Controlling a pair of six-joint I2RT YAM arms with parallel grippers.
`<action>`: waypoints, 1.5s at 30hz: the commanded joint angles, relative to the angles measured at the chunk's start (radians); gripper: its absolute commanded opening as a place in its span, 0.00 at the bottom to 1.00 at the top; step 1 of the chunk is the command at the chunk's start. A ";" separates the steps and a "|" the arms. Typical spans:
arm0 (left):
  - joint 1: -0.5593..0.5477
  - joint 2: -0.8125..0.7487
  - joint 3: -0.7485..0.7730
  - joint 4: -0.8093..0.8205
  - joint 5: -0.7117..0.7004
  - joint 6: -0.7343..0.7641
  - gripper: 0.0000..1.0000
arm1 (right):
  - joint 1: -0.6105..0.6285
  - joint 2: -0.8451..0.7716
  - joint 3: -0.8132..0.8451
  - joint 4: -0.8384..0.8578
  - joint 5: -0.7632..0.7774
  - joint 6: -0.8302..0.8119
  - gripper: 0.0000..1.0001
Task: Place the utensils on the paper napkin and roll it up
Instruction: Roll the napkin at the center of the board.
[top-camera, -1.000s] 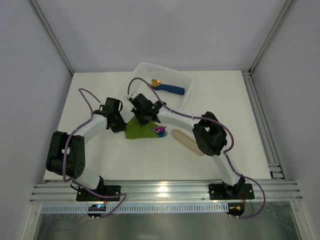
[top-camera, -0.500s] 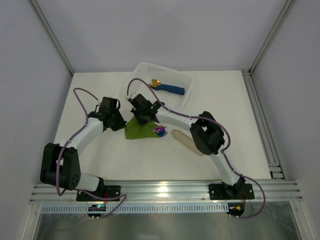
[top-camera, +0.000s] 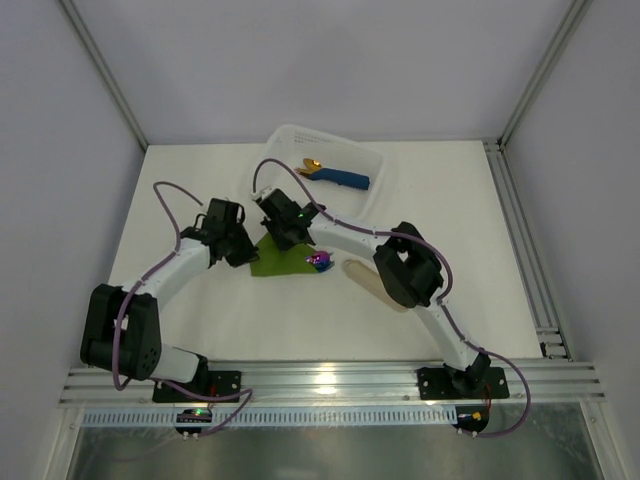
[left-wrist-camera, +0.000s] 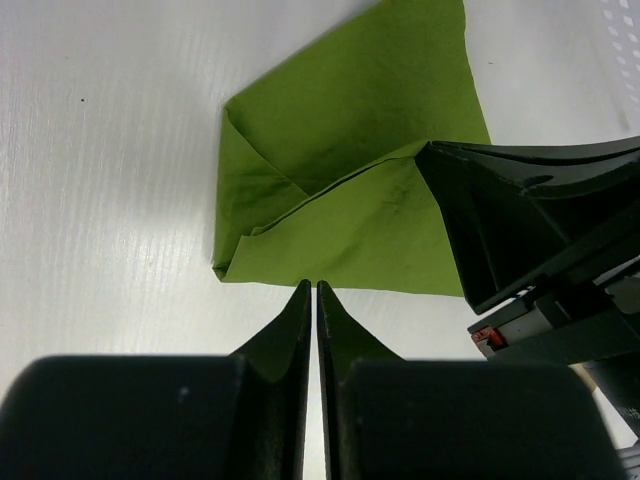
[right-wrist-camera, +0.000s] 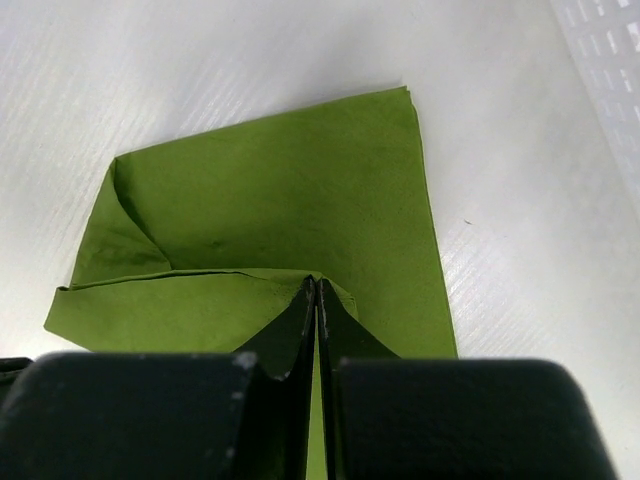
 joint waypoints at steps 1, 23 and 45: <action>-0.007 0.027 0.011 0.047 0.013 -0.009 0.04 | -0.009 0.013 0.057 0.010 0.026 -0.020 0.04; -0.009 0.197 0.089 0.103 -0.021 -0.012 0.04 | -0.015 0.032 0.065 0.013 -0.012 -0.017 0.04; -0.002 0.337 0.140 0.117 -0.036 -0.003 0.03 | -0.019 0.033 0.066 0.003 -0.020 -0.022 0.04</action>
